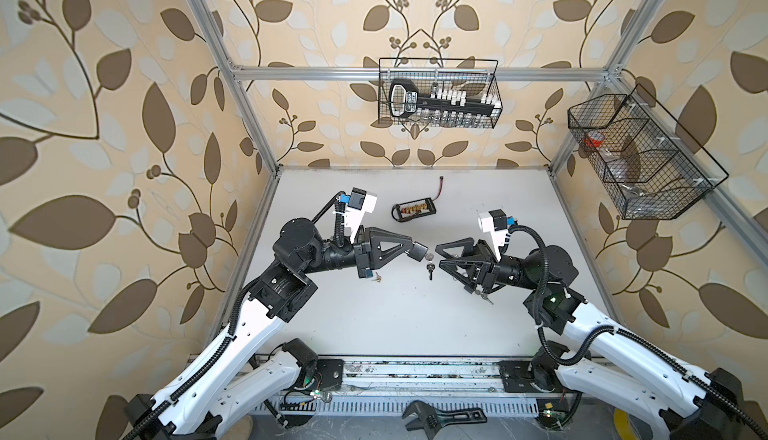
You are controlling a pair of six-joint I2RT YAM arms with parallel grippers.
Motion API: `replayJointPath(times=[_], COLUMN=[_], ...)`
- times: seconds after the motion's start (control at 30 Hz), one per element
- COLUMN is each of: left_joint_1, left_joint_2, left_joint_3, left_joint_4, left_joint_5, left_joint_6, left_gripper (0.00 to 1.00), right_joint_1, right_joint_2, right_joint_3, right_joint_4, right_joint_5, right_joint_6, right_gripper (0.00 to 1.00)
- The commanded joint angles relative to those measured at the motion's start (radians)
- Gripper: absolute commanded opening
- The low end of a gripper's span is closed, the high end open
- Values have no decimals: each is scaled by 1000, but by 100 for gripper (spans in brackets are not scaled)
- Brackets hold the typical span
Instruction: Lock with the key
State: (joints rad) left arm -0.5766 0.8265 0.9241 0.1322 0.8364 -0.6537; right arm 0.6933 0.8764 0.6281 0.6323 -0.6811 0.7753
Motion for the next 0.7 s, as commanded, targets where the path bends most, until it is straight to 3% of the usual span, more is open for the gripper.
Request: replayJointPath(times=[0.0, 0.67], left_joint_1=[-8, -17], left_joint_2=[-6, 1], left_joint_3=[1, -13], left_joint_4=[79, 101], left_joint_5=[31, 33], left_joint_6=[-5, -12], left_gripper=[0, 0], right_joint_1=[19, 55], right_joint_2=[7, 48], right_joint_3=[40, 64], right_joint_4=[63, 76], right_joint_5=[-23, -21], right_joint_6=[17, 14], right_gripper=[51, 15])
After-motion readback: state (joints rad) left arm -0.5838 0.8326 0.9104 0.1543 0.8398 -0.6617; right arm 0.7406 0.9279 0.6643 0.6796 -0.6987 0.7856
